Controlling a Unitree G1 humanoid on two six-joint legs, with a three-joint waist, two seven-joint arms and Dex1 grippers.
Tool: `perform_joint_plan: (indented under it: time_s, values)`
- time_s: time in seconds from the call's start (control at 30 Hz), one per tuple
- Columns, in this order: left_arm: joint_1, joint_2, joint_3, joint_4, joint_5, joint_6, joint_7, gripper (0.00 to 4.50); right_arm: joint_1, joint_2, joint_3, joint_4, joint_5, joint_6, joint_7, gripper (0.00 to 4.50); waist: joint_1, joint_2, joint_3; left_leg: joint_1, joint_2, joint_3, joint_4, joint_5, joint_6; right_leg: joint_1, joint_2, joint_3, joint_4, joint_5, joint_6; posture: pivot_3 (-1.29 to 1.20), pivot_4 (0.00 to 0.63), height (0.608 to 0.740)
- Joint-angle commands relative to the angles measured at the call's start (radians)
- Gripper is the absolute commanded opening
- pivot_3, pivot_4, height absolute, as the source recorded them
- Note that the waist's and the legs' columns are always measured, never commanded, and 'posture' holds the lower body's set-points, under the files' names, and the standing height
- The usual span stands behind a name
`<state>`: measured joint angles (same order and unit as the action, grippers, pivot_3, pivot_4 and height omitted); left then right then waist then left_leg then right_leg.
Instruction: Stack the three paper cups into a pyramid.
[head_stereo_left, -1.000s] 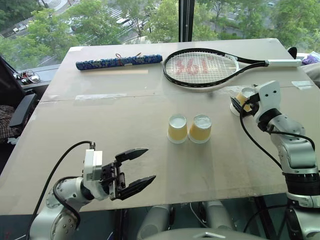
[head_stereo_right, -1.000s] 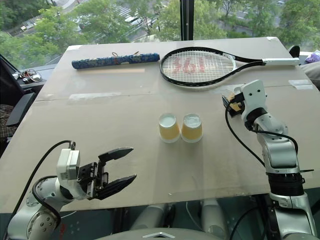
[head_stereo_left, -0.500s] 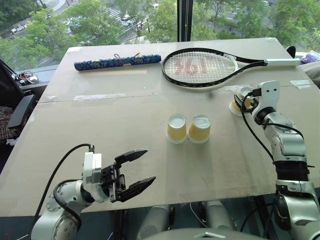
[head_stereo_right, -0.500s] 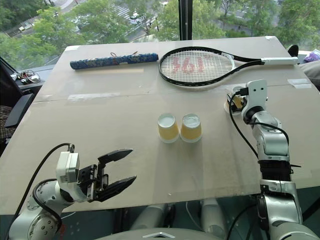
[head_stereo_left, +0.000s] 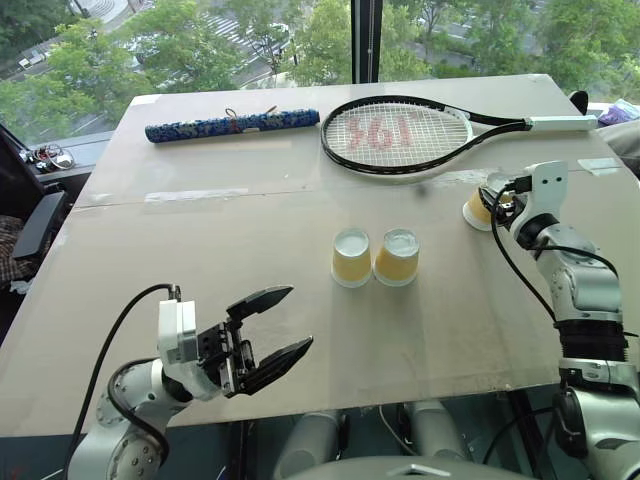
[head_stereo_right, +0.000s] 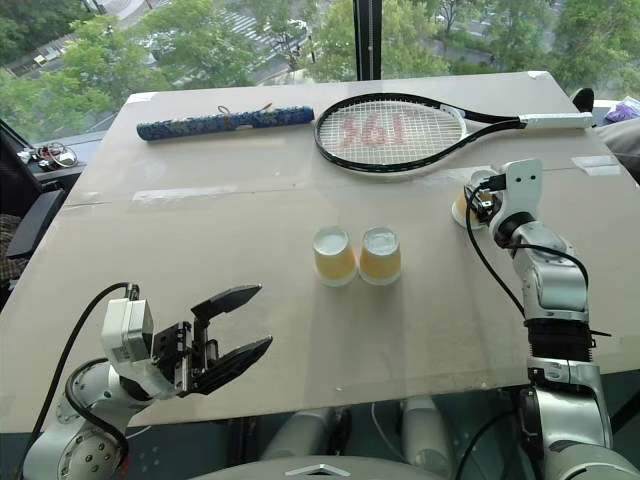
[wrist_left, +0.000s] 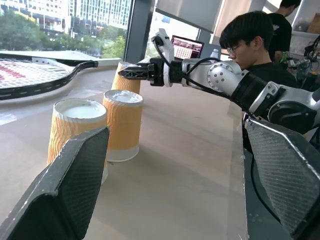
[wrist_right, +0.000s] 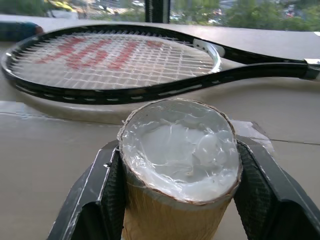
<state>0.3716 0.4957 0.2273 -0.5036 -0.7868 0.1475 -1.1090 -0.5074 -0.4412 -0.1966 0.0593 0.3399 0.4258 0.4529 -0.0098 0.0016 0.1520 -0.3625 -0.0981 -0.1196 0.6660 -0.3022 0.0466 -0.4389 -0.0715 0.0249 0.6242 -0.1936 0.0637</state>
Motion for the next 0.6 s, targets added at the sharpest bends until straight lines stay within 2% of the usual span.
perform_joint_plan:
  time_s: [0.03,0.23,0.37,0.6]
  values:
    - [0.003,-0.003,0.023,-0.021,-0.001,-0.036,0.002,4.50,-0.041,-0.042,0.012,-0.173,0.100,0.036,0.121,2.13,-0.004,0.000,0.000,0.000,0.000,0.000,0.000,0.000,0.000,0.000,0.000,0.000,0.000,0.000,0.000,0.00,0.150,0.740]
    - [0.029,-0.002,0.046,0.066,-0.003,-0.065,-0.042,4.50,-0.054,-0.050,0.160,-0.378,0.190,0.184,0.208,2.13,-0.004,0.000,0.000,0.000,0.001,0.000,0.000,0.000,0.000,0.000,0.000,0.000,0.000,0.000,0.000,0.00,0.150,0.740]
    - [0.037,0.001,0.061,0.099,-0.005,-0.077,-0.076,4.50,-0.074,-0.074,0.268,-0.436,0.151,0.218,0.232,2.13,0.003,0.000,0.000,-0.001,0.000,-0.001,0.000,0.000,0.000,0.000,-0.001,-0.002,0.000,0.000,0.000,0.00,0.150,0.740]
    - [0.055,-0.006,0.070,0.081,-0.016,-0.070,-0.076,4.50,-0.130,-0.080,0.302,-0.477,0.166,0.280,0.237,2.12,0.002,-0.001,0.000,-0.001,0.000,-0.001,0.001,0.000,0.000,0.000,-0.001,-0.002,0.000,0.000,0.000,0.00,0.150,0.740]
